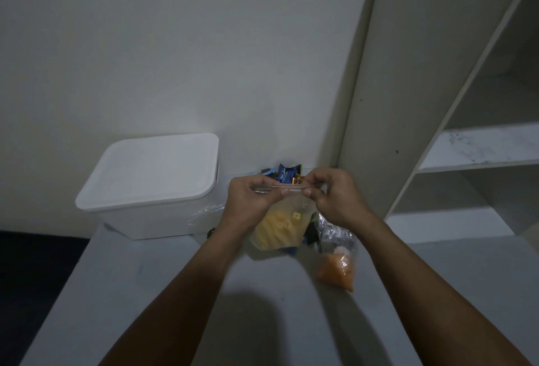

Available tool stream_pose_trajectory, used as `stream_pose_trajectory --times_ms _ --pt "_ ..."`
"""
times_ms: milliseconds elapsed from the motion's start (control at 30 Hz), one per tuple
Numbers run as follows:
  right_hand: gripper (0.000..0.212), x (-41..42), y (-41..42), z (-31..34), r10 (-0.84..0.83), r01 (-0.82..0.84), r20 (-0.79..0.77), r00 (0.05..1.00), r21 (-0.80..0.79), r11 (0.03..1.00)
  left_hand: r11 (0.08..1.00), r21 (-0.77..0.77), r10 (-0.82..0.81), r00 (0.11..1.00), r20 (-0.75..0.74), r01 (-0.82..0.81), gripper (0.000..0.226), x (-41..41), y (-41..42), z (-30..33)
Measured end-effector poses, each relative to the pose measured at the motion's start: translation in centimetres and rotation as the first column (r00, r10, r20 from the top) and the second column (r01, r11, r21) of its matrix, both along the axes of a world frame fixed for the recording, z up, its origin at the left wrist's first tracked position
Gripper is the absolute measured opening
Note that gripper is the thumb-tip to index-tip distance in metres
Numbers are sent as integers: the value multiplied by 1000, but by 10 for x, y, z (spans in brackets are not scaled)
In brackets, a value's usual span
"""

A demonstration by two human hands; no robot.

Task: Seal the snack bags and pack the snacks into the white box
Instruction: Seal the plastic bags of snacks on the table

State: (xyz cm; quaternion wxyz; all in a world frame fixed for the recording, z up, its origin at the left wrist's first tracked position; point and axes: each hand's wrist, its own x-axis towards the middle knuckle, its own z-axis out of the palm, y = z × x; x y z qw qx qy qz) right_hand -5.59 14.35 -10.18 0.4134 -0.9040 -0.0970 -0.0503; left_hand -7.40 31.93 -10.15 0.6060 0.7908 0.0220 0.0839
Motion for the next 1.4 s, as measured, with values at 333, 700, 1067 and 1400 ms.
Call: stream_pose_trajectory --times_ms 333,700,1067,1400 --pt "3 2 -6 1 -34 36 -50 998 55 998 998 -49 43 999 -4 -43 13 -2 5 7" --pt "22 1 -18 9 15 1 -111 994 145 989 994 -84 62 997 -42 -65 9 5 20 0" --pt "10 4 -12 8 9 15 -135 991 172 985 966 -165 189 979 -74 -199 2 4 19 -9" --pt "12 -2 3 -4 -29 27 16 999 148 989 957 -125 232 952 -202 -260 34 1 -5 -14"
